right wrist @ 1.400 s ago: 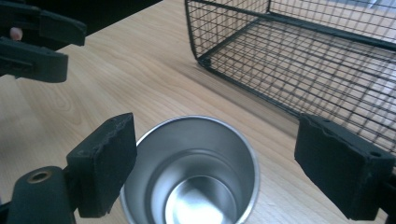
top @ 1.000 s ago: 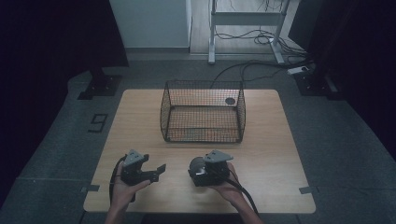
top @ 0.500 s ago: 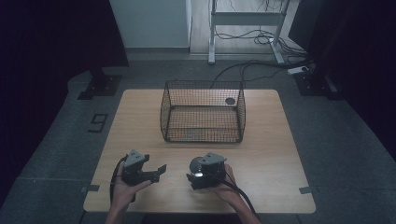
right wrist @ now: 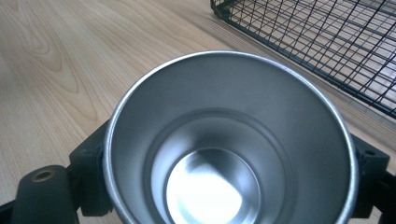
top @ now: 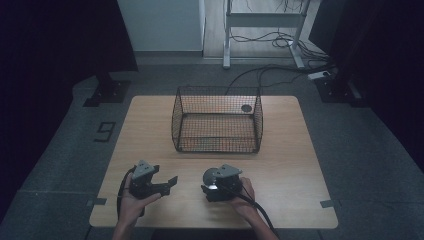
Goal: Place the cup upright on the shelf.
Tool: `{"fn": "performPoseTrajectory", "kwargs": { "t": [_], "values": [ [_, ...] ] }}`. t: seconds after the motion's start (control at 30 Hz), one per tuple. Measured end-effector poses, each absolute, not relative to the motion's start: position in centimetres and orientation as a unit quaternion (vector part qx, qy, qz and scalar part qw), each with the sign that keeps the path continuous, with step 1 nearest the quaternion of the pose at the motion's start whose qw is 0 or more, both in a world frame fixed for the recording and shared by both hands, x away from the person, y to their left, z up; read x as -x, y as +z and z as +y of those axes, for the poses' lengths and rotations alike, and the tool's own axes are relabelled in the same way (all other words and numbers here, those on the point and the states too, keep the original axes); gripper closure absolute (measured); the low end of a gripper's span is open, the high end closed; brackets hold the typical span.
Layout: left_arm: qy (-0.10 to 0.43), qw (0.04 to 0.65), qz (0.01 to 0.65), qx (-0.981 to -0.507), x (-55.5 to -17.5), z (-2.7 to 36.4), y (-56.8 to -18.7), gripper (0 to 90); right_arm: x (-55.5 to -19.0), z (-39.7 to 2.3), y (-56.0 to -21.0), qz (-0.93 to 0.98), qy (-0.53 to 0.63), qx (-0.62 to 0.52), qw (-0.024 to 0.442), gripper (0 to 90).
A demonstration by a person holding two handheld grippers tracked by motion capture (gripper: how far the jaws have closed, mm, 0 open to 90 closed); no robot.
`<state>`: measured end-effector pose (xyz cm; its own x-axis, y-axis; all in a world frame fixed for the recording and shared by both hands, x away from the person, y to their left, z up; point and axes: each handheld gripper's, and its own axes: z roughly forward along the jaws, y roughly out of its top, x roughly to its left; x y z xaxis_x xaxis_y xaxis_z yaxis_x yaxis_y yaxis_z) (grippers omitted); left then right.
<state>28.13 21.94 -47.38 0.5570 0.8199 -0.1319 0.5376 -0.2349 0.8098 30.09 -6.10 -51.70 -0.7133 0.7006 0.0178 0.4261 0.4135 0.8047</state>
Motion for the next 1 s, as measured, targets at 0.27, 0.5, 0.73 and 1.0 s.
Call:
{"fn": "performPoseTrajectory", "kwargs": {
  "t": [0.27,0.5,0.73,1.0],
  "values": [
    [0.164,0.435,0.44,-0.769,-28.0,21.9,-47.3,15.7,-29.6,-6.3,-50.6,0.822,0.439,-0.327,0.159,15.0],
    [0.162,0.436,0.442,-0.767,-28.1,22.1,-47.2,15.8,-29.3,-6.7,-49.2,0.818,0.452,-0.316,0.164,15.1],
    [0.163,0.437,0.443,-0.765,-28.1,22.2,-47.2,15.7,-29.5,-7.6,-47.5,0.81,0.462,-0.317,0.172,15.3],
    [0.161,0.434,0.444,-0.767,-28.2,22.0,-47.4,15.7,-30.3,-8.7,-46.3,0.796,0.481,-0.331,0.16,15.7]
  ]
}}
